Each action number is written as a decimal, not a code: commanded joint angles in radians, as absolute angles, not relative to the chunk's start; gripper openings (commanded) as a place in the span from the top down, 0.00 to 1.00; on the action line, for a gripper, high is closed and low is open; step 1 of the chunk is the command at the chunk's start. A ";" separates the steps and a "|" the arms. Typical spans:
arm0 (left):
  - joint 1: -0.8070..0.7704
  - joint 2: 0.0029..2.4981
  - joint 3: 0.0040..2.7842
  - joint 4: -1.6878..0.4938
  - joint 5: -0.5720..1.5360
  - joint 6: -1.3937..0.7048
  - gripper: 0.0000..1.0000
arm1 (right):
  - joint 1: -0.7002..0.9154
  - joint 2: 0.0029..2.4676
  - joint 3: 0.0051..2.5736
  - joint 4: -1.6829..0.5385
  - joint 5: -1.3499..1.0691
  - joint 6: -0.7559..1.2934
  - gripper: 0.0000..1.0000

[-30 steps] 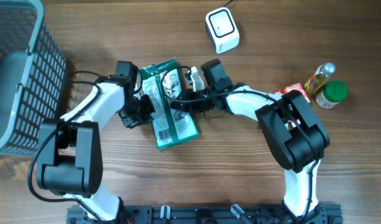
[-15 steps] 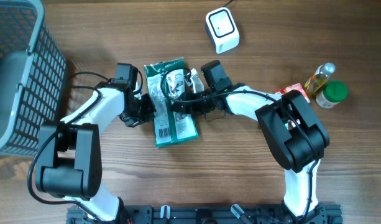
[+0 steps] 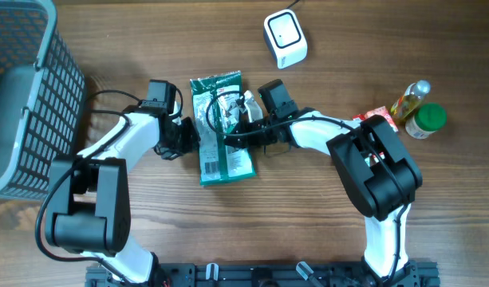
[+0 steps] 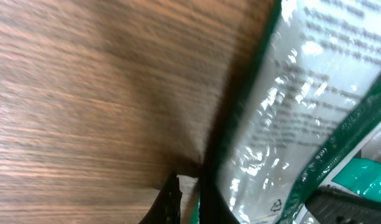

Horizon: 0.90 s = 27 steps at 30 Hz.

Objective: Scan the item barcode
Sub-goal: 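Lift the glove packet with the right gripper up to the scanner window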

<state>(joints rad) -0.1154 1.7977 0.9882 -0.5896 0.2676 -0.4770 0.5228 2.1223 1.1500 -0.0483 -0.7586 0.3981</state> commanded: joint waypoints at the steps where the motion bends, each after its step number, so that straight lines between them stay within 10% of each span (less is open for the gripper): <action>1: -0.032 1.738 0.989 -0.558 0.242 -0.483 0.96 | 0.529 2.025 1.143 -0.087 -0.617 0.248 0.93; 16: 0.127 1.668 0.987 -0.369 0.132 -0.411 0.78 | 0.531 1.616 1.425 -0.698 -0.412 -0.472 0.96; 27: 0.078 1.668 0.987 -0.319 0.099 -0.171 0.60 | 0.531 1.612 1.559 -0.851 -0.292 -0.603 0.96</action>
<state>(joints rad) 0.1085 1.6779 0.9871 -0.3374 0.1390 -0.3351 0.5274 1.6245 1.5341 -0.8494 -0.3202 -0.5289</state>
